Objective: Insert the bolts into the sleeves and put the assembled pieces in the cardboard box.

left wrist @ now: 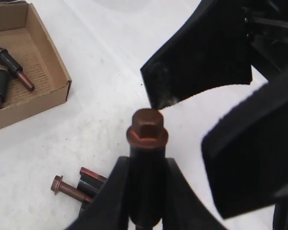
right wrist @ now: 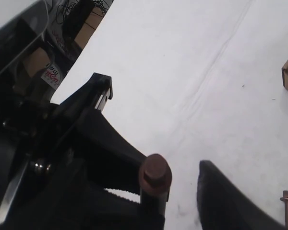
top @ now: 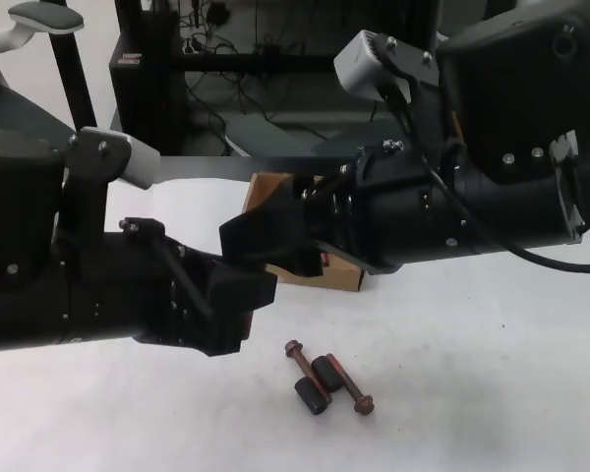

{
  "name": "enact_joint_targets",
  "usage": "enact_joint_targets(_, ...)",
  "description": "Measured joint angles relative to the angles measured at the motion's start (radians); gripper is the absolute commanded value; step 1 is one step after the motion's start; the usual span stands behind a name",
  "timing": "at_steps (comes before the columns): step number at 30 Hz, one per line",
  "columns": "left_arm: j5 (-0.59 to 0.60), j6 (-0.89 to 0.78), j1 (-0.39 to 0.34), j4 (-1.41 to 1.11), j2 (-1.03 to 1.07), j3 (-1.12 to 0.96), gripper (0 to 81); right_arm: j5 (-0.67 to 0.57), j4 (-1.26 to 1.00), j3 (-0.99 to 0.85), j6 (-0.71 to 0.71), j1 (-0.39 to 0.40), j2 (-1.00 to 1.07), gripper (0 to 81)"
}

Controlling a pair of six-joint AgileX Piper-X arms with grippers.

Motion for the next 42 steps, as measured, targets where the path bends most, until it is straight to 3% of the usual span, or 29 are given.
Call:
enact_joint_targets(12, -0.032, 0.007, 0.007, 0.02, 0.0, 0.0, 1.7, 0.03, 0.102, 0.0, -0.035, -0.025, -0.024, 67.2)
enact_joint_targets(22, -0.013, 0.042, 0.142, 0.04, 0.096, -0.039, 1.7, 0.119, 0.39, 0.0, -0.205, -0.052, -0.1, 67.2)
enact_joint_targets(32, 0.021, 0.087, 0.145, 0.214, 0.565, -0.485, 1.7, 0.22, 0.583, 0.003, -0.372, -0.064, -0.1, 67.2)
enact_joint_targets(42, -0.064, 0.101, 0.143, 0.47, 0.953, -1.011, 1.7, 0.176, 0.588, 0.055, -0.42, -0.189, -0.1, 67.2)
